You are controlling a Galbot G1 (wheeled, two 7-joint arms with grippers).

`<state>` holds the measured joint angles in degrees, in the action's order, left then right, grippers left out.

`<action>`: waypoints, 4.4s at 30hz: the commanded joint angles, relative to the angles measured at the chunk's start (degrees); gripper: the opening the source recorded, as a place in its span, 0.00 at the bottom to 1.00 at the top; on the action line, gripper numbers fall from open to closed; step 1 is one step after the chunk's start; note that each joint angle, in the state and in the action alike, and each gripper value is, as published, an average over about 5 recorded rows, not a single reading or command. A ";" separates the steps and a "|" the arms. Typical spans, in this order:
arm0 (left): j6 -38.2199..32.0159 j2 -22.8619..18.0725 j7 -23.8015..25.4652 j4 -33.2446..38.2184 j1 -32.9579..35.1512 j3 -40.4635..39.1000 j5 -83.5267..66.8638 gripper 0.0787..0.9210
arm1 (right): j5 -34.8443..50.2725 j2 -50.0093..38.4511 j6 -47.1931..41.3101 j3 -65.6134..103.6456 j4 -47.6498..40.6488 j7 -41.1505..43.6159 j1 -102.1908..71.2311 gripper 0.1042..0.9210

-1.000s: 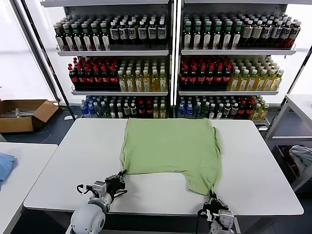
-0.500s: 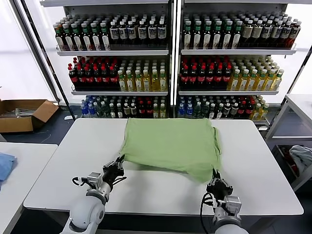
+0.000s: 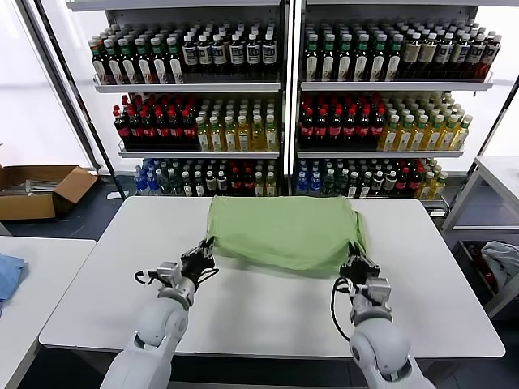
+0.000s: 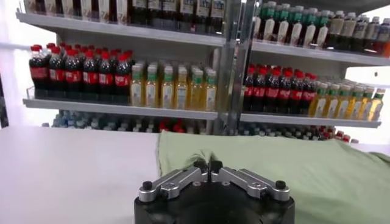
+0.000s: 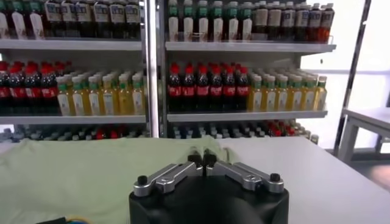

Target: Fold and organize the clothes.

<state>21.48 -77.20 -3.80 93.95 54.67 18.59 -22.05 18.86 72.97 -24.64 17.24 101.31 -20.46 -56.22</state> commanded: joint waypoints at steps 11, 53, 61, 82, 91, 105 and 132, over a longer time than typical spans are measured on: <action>-0.20 -2.51 -0.68 -22.99 -16.44 -2.40 -0.66 0.01 | 0.22 0.16 -0.05 -4.11 -24.02 5.61 18.39 0.00; 7.57 -0.15 -3.92 -3.42 -3.11 -0.75 2.94 0.88 | 4.35 -1.50 -8.09 5.48 1.33 -4.78 -3.54 0.88; 7.49 -0.17 -3.61 -7.15 -5.15 -0.71 3.12 0.88 | 4.43 -2.46 -7.63 5.38 -4.05 -3.93 -1.01 0.88; 7.72 -0.13 -3.12 -13.53 -8.56 -1.39 4.26 0.66 | 4.76 0.77 -7.31 3.25 -12.77 -3.77 4.27 0.66; 9.63 -0.01 -1.94 -14.29 -8.88 -2.23 5.83 0.36 | 4.45 1.12 -7.84 2.77 -12.57 -3.26 3.09 0.34; 10.14 0.94 -1.57 -8.81 -4.71 -3.48 6.98 0.01 | 3.64 0.33 -7.88 3.77 -2.56 -2.98 -3.55 0.02; 10.27 5.30 -3.11 29.73 34.32 4.48 10.12 0.01 | -2.82 0.96 -8.48 3.98 19.76 -9.21 -30.68 0.02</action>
<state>32.46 -72.20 -6.66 111.21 72.40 20.35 -13.71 17.52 73.85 -33.15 21.11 116.64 -27.78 -78.47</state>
